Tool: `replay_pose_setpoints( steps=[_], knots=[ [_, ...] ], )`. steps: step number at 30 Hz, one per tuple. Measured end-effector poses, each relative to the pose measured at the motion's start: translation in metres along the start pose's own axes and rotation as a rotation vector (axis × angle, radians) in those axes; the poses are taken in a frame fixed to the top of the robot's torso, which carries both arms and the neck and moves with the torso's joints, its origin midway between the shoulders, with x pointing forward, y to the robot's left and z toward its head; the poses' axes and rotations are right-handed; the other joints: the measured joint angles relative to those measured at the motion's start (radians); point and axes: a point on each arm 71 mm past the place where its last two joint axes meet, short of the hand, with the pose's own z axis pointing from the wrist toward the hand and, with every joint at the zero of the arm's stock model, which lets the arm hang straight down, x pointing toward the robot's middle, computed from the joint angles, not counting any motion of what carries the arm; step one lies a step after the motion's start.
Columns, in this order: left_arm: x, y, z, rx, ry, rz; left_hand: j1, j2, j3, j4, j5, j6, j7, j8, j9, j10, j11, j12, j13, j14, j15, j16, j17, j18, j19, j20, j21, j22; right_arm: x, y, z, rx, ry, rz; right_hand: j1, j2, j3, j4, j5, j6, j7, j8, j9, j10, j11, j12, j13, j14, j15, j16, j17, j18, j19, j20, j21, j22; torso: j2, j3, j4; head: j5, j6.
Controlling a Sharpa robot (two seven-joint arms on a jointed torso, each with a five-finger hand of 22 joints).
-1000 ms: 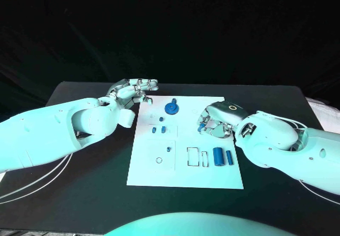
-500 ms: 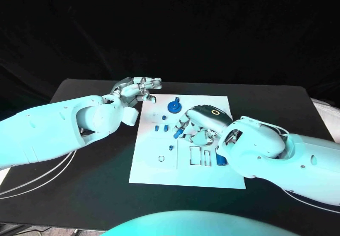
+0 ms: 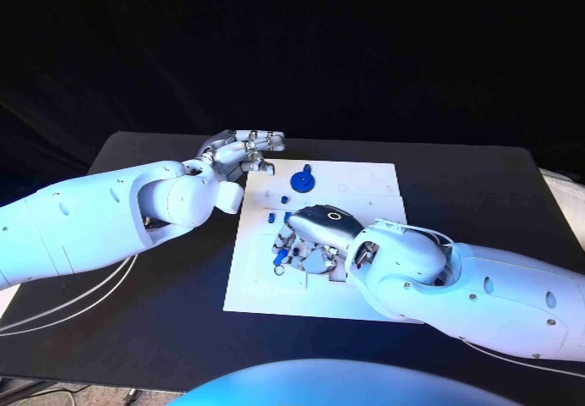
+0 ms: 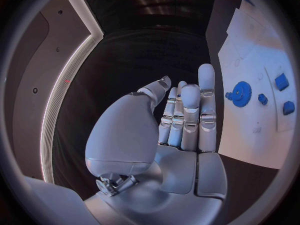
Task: Assemble the parts on the task board
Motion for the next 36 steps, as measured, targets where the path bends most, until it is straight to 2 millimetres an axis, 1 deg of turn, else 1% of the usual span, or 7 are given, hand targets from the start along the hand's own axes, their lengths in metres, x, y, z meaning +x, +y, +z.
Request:
replay_pose_setpoints(
  steps=[4, 8, 15, 25, 36],
  knots=[
    [0.0, 0.0, 0.0, 0.0, 0.0, 0.0, 0.0, 0.0, 0.0, 0.0, 0.0, 0.0, 0.0, 0.0, 0.0, 0.0, 0.0, 0.0, 0.0, 0.0, 0.0, 0.0, 0.0, 0.0, 0.0, 0.0, 0.0, 0.0, 0.006, -0.002, 0.001, 0.004, 0.029, -0.003, 0.0, 0.0, 0.006, -0.006, 0.0, 0.001, 0.001, -0.001, 0.001, 0.0, 0.0, -0.002, 0.0, 0.0, 0.0, 0.0, 0.0, 0.0, 0.0, 0.0, 0.0, 0.0, 0.0, 0.0008, 0.0005, 0.004, -0.002],
    [0.0, 0.0, 0.0, 0.0, 0.0, 0.0, 0.0, 0.0, 0.0, 0.0, 0.0, 0.0, 0.0, 0.0, 0.0, 0.0, 0.0, 0.0, 0.0, 0.0, 0.0, 0.0, 0.0, 0.0, 0.0, 0.0, 0.0, 0.0, 0.01, -0.004, 0.001, 0.009, 0.054, -0.012, -0.003, -0.003, 0.006, -0.007, 0.006, 0.002, 0.002, -0.002, 0.001, 0.0, 0.0, -0.004, 0.001, 0.0, 0.0, 0.0, 0.0, 0.0, 0.0, 0.0, 0.0, 0.0, 0.0, 0.0018, 0.0005, 0.004, -0.003],
    [0.0, 0.0, 0.0, 0.0, 0.0, 0.0, 0.0, 0.0, -0.003, -0.003, 0.0, 0.0, 0.0, 0.0, 0.0, 0.0, 0.0, 0.0, 0.0, 0.0, 0.0, 0.0, 0.0, 0.0, 0.0, 0.0, -0.004, 0.0, 0.014, -0.004, 0.002, 0.011, 0.078, -0.03, -0.005, -0.005, 0.009, -0.004, 0.006, 0.002, 0.003, -0.006, 0.001, 0.0, 0.0, -0.007, 0.001, 0.0, 0.0, 0.0, 0.0, 0.0, 0.0, 0.0, 0.0, 0.0, 0.0, 0.0018, -0.0012, 0.006, -0.004],
    [0.0, 0.0, 0.0, 0.0, 0.002, -0.001, 0.0, 0.0, -0.003, -0.003, 0.0, 0.0, 0.0, 0.0, 0.0, 0.0, 0.0, 0.0, 0.0, 0.0, 0.0, 0.0, 0.0, 0.0, 0.0, 0.0, -0.004, 0.0, 0.014, -0.004, 0.005, 0.024, 0.077, -0.065, -0.014, -0.013, 0.009, -0.004, 0.006, 0.001, 0.004, -0.004, 0.001, 0.0, 0.0, -0.008, 0.001, 0.0, 0.0, -0.001, 0.0, 0.0, 0.0, 0.0, 0.0, 0.0, 0.0, 0.0023, -0.001, 0.008, -0.008],
    [0.0, 0.0, 0.0, -0.001, 0.003, -0.001, 0.0, 0.0, -0.003, -0.003, 0.0, 0.0, 0.0, 0.0, 0.0, 0.0, 0.0, 0.0, 0.0, 0.0, 0.0, 0.0, 0.0, 0.0, 0.0, 0.0, -0.004, 0.0, 0.017, -0.001, 0.008, 0.033, 0.077, -0.092, -0.02, -0.009, 0.009, -0.004, 0.006, -0.001, 0.005, -0.004, 0.002, 0.0, 0.0, -0.008, 0.001, 0.0, 0.0, -0.001, -0.001, 0.0, 0.0, 0.0, 0.0, 0.0, 0.0, 0.0019, -0.0006, 0.009, -0.011]
  ],
)
